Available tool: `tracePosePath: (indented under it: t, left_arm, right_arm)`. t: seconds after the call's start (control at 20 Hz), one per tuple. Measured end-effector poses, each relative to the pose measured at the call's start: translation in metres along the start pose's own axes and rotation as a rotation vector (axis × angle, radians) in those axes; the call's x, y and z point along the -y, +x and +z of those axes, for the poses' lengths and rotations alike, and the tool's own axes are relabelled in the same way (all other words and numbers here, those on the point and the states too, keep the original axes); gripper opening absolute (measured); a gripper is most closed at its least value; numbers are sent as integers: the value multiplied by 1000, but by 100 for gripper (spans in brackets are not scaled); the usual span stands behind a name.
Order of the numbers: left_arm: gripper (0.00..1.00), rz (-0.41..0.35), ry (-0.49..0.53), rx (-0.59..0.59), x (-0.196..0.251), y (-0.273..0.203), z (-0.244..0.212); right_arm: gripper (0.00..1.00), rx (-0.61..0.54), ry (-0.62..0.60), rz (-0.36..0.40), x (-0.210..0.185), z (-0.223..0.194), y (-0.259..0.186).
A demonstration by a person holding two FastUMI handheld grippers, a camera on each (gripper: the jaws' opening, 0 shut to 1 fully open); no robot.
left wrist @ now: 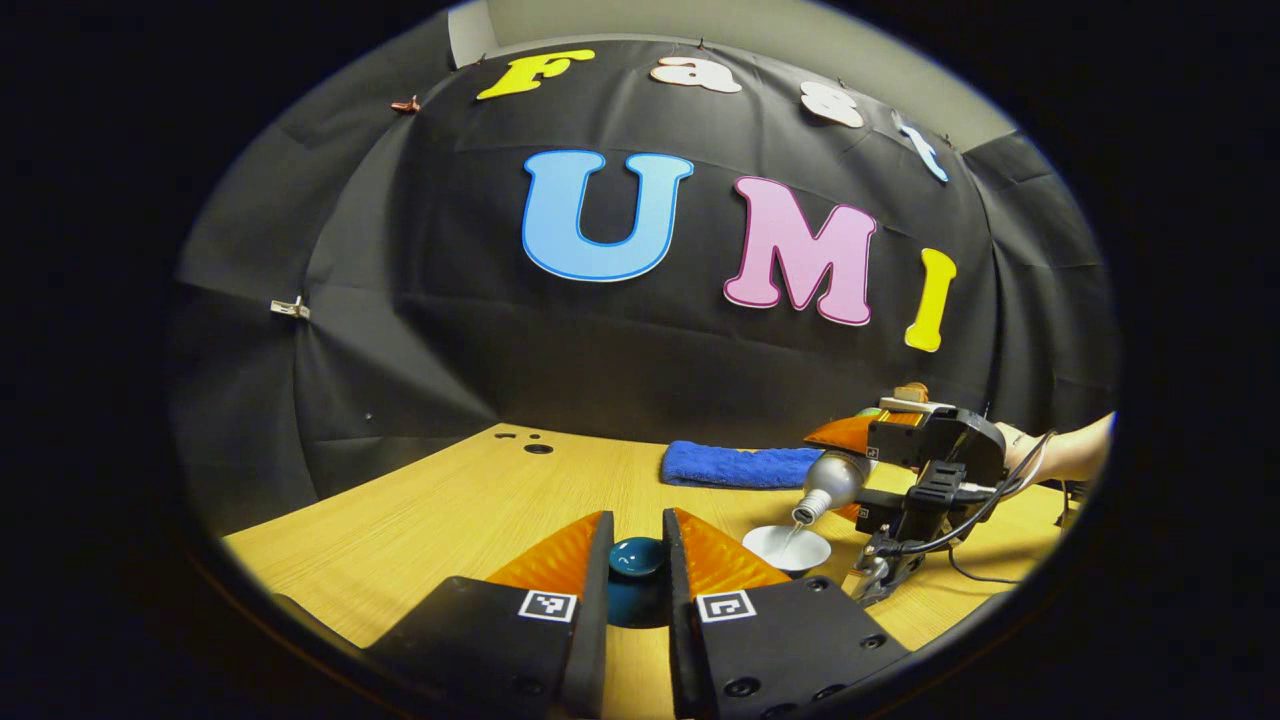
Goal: Open the teacup lid with one hand, grasp the water bottle and pour water into the teacup with the other hand; after pouring, place the water bottle on the coaster and then close the teacup lid.
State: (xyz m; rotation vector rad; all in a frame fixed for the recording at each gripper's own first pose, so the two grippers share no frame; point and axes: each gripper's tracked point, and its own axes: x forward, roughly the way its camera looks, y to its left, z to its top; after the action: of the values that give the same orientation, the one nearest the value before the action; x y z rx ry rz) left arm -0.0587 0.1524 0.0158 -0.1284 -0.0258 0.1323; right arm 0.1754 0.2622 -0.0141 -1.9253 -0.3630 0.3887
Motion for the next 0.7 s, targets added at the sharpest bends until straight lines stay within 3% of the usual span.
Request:
tracePosePath:
  t: [0.7]
  left_arm:
    - [29, -18, 0, 12, 5, -6, 7]
  right_arm:
    - [73, 23, -107, -46, 24, 2, -3]
